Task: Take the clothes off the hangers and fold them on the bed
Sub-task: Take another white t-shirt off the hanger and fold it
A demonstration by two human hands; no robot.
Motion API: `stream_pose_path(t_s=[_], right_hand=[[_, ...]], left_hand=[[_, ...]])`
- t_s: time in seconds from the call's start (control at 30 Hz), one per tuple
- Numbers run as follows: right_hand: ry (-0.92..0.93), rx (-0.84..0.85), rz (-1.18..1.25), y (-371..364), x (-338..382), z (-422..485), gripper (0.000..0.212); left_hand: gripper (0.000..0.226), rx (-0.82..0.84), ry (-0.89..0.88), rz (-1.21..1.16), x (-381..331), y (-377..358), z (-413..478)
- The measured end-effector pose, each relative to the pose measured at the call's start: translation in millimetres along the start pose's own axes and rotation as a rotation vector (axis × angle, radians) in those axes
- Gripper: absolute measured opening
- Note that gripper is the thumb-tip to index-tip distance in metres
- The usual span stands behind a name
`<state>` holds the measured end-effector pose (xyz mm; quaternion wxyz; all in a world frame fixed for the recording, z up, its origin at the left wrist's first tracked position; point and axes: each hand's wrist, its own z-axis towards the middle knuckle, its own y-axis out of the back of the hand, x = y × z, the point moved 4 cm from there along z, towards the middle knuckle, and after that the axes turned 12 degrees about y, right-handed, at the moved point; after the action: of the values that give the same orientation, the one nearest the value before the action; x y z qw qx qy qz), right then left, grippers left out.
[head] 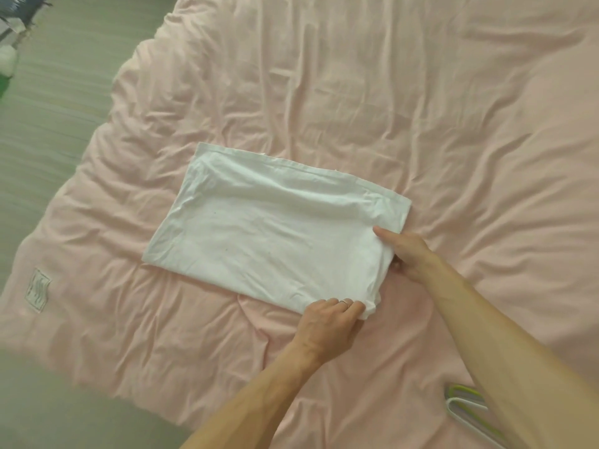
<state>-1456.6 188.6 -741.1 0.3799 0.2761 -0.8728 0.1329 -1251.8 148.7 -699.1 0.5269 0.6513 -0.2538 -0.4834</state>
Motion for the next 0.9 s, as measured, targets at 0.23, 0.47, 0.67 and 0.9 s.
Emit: stream_pose_path(t_s=[0.23, 0.47, 0.67, 0.9], right_hand=[[0.130, -0.265, -0.516, 12.0, 1.5, 7.9, 0.039], [0.041, -0.204, -0.129, 3.6, 6.5, 14.4, 0.043], [0.112, -0.302, -0.231, -3.6, 29.8, 14.0, 0.036], [0.121, -0.341, -0.075, -69.9, 67.4, 16.4, 0.053]], left_hand=[[0.016, -0.040, -0.037, -0.007, 1.2, 23.1, -9.7], [0.019, 0.016, -0.088, -0.008, -4.3, 26.3, -3.6], [0.019, 0.001, 0.330, -0.313, 20.5, 46.3, -0.3], [0.023, -0.025, 0.618, -0.594, 91.0, 91.5, 4.2]])
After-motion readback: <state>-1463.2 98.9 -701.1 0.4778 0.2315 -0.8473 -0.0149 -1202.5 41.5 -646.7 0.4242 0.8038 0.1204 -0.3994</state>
